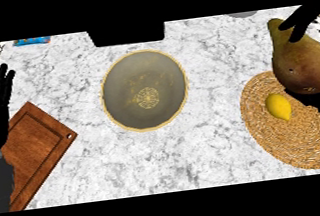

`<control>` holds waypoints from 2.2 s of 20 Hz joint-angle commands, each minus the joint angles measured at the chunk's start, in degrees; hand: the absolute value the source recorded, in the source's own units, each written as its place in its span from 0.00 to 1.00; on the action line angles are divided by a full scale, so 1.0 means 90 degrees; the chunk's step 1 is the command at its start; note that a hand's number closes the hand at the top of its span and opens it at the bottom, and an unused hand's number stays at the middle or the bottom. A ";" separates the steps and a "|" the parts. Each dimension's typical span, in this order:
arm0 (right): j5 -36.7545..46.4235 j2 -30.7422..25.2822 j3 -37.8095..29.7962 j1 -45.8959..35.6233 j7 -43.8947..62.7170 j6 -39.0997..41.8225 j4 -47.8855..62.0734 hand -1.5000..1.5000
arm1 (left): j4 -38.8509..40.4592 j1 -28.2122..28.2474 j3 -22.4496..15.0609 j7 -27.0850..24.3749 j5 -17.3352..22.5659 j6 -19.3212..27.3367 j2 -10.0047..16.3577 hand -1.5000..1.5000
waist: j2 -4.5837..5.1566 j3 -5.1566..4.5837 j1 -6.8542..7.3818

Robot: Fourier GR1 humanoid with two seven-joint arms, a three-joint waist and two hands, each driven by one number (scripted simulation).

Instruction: Pick the pear from the placemat and place it in the bowl

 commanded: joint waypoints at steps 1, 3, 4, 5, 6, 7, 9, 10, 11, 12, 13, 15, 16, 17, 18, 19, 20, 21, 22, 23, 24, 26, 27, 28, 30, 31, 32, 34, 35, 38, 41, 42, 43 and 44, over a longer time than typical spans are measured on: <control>0.0322 0.0455 0.0729 -0.0728 0.0359 -0.0182 0.0598 1.00 | -0.0247 0.0072 -0.0029 0.0148 -0.0013 0.0013 -0.0012 0.50 | 0.0015 0.0007 0.0030; 0.0372 0.0648 0.1025 -0.1262 0.0748 -0.0104 0.0959 1.00 | -0.0359 0.0144 -0.0157 0.0143 -0.0106 0.0132 -0.0178 0.50 | 0.0013 0.0006 0.0043; 0.0433 0.1017 0.1446 -0.1436 0.1538 -0.0153 0.0502 1.00 | -0.0091 -0.0260 0.0038 0.0280 -0.0036 0.0164 0.0012 0.50 | 0.0003 0.0002 0.0003; 0.0734 0.1178 0.1556 -0.1680 0.1154 -0.0394 0.1215 1.00 | -0.0287 0.0169 0.0064 0.0146 0.0132 -0.0147 0.0063 0.50 | 0.0018 0.0002 0.0097; 0.0590 0.1286 0.1575 -0.1817 0.1324 -0.0269 0.1289 1.00 | -0.0053 0.0041 0.0129 0.0056 0.0136 -0.0190 0.0123 0.50 | 0.0017 0.0003 0.0040; 0.1053 0.1592 0.1911 -0.1704 0.1232 -0.0644 0.1460 1.00 | -0.0212 0.0281 -0.0107 -0.0142 -0.0105 0.0015 -0.0174 0.50 | 0.0022 0.0004 0.0062; 0.1224 0.1782 0.2039 -0.1837 0.0936 -0.0742 0.2032 1.00 | -0.0084 -0.0017 -0.0053 0.0062 -0.0097 0.0106 -0.0121 0.50 | 0.0029 0.0006 0.0039; 0.1293 0.1865 0.2085 -0.1773 0.0724 -0.0832 0.2408 1.00 | 0.0448 -0.0269 0.0073 -0.0306 -0.0027 -0.0050 -0.0039 0.50 | 0.0053 0.0004 0.0021; 0.1541 0.1996 0.2167 -0.1738 0.0547 -0.1084 0.2599 1.00 | 0.0241 -0.0057 0.0158 -0.0153 0.0112 -0.0184 0.0059 0.50 | 0.0038 0.0007 0.0039; 0.1579 0.2299 0.2430 -0.1638 0.0901 -0.1105 0.2413 1.00 | 0.0013 -0.0080 0.0120 0.0106 0.0082 -0.0137 0.0109 0.50 | 0.0020 0.0008 0.0021; 0.1675 0.2224 0.2344 -0.1540 0.0417 -0.1215 0.2718 1.00 | 0.0112 -0.0100 0.0039 0.0073 0.0003 -0.0025 -0.0037 0.50 | 0.0026 0.0009 0.0003; 0.1955 0.2271 0.2343 -0.1732 0.0065 -0.1431 0.3511 1.00 | 0.0000 -0.0051 -0.0032 -0.0077 -0.0171 0.0147 -0.0144 0.50 | 0.0032 0.0009 0.0022; 0.2111 0.2613 0.2575 -0.1922 0.0378 -0.1534 0.3706 1.00 | -0.0023 -0.0102 -0.0120 0.0016 -0.0282 0.0267 -0.0202 0.50 | 0.0031 0.0009 0.0032; 0.2295 0.2760 0.2955 -0.1676 0.0257 -0.2032 0.3752 1.00 | 0.0110 0.0112 0.0050 -0.0218 -0.0069 0.0002 -0.0119 0.50 | 0.0034 0.0007 0.0051; 0.2519 0.2665 0.2776 -0.1725 -0.0081 -0.1991 0.4178 1.00 | 0.0028 0.0039 -0.0114 -0.0130 -0.0153 0.0024 -0.0187 0.50 | 0.0034 0.0009 0.0029; 0.2867 0.2691 0.3027 -0.1537 0.0025 -0.2223 0.4156 1.00 | -0.0042 0.0086 0.0198 0.0079 0.0168 -0.0320 0.0206 0.50 | 0.0028 0.0009 0.0045; 0.2991 0.2775 0.2980 -0.1992 -0.0053 -0.2554 0.4929 1.00 | 0.0135 0.0019 0.0080 -0.0173 -0.0002 -0.0197 0.0051 0.50 | 0.0056 0.0006 0.0098; 0.3033 0.2693 0.2950 -0.1704 -0.0220 -0.2378 0.4791 1.00 | 0.0152 0.0032 0.0195 -0.0160 0.0131 -0.0239 0.0061 0.50 | 0.0032 0.0008 0.0020; 0.3144 0.2781 0.2958 -0.1797 -0.0303 -0.2605 0.5344 1.00 | 0.0350 -0.0161 0.0119 -0.0230 -0.0053 -0.0121 0.0048 0.50 | 0.0053 0.0008 0.0036; 0.2896 0.2783 0.3038 -0.1610 0.0086 -0.2871 0.5245 1.00 | 0.0098 -0.0137 0.0067 -0.0051 -0.0112 0.0034 -0.0016 0.50 | 0.0034 0.0010 0.0035; 0.2824 0.2785 0.2929 -0.1887 0.0322 -0.3082 0.5533 1.00 | 0.0264 0.0047 -0.0003 -0.0519 -0.0137 -0.0066 -0.0172 0.50 | 0.0043 0.0007 0.0060; 0.2652 0.2788 0.2909 -0.1563 -0.0074 -0.3585 0.5917 0.00 | 0.0097 -0.0001 0.0002 -0.0105 -0.0022 -0.0141 -0.0075 0.50 | 0.0042 0.0011 0.0061; 0.2249 0.2789 0.3086 -0.1565 -0.0077 -0.4055 0.6245 0.00 | 0.0077 0.0027 0.0054 -0.0285 -0.0024 -0.0196 -0.0013 0.50 | 0.0065 0.0010 0.0161; 0.1896 0.2789 0.3352 -0.1718 -0.0067 -0.4299 0.6487 0.00 | 0.0380 -0.0404 0.0040 -0.0108 -0.0048 -0.0123 0.0015 0.50 | 0.0077 0.0010 0.0163; 0.1722 0.2791 0.2668 -0.1578 -0.0796 -0.4168 0.6494 0.00 | 0.0149 -0.0115 0.0081 -0.0075 -0.0004 -0.0177 0.0040 0.50 | 0.0047 0.0013 0.0068; 0.1286 0.2791 0.2938 -0.1651 -0.0857 -0.4832 0.6777 0.00 | 0.0387 -0.0300 0.0048 -0.0151 -0.0069 -0.0054 -0.0065 0.50 | 0.0094 0.0014 0.0198; 0.1131 0.2791 0.2806 -0.1504 -0.1204 -0.4801 0.6707 0.00 | 0.0074 -0.0126 -0.0165 -0.0203 -0.0267 0.0059 -0.0207 0.50 | 0.0069 0.0016 0.0156; 0.0693 0.2792 0.2855 -0.1674 -0.1584 -0.5286 0.6844 0.00 | 0.0306 -0.0520 0.0000 0.0090 -0.0072 0.0015 -0.0065 0.50 | 0.0086 0.0017 0.0183; 0.0657 0.2792 0.2716 -0.1816 -0.1802 -0.5610 0.7016 0.00 | -0.0082 -0.0141 -0.0080 0.0057 -0.0045 -0.0166 -0.0032 0.50 | 0.0083 0.0019 0.0286; 0.0752 0.2792 0.2587 -0.1537 -0.2262 -0.6389 0.6715 0.00 | 0.0375 0.0049 0.0091 -0.0430 0.0012 -0.0269 -0.0060 0.50 | 0.0054 0.0013 0.0117; 0.0648 0.2792 0.2090 -0.1676 -0.2428 -0.6922 0.6754 0.00 | 0.0398 -0.0049 -0.0007 -0.0494 -0.0166 -0.0031 -0.0220 0.50 | 0.0048 0.0013 0.0036; 0.0698 0.2778 0.2011 -0.1382 -0.2610 -0.6931 0.6624 0.00 | 0.0584 -0.0116 0.0157 -0.0417 -0.0069 -0.0113 -0.0057 0.50 | 0.0034 0.0012 -0.0036; 0.0536 0.2709 0.1702 -0.1583 -0.2656 -0.6999 0.6746 0.00 | 0.0549 -0.0357 0.0180 -0.0145 -0.0019 -0.0121 0.0055 0.50 | 0.0042 0.0015 -0.0019; 0.0622 0.2601 0.1794 -0.1308 -0.2436 -0.6891 0.6427 0.00 | 0.0105 -0.0041 0.0193 -0.0049 0.0054 -0.0142 0.0037 0.50 | 0.0002 0.0014 -0.0033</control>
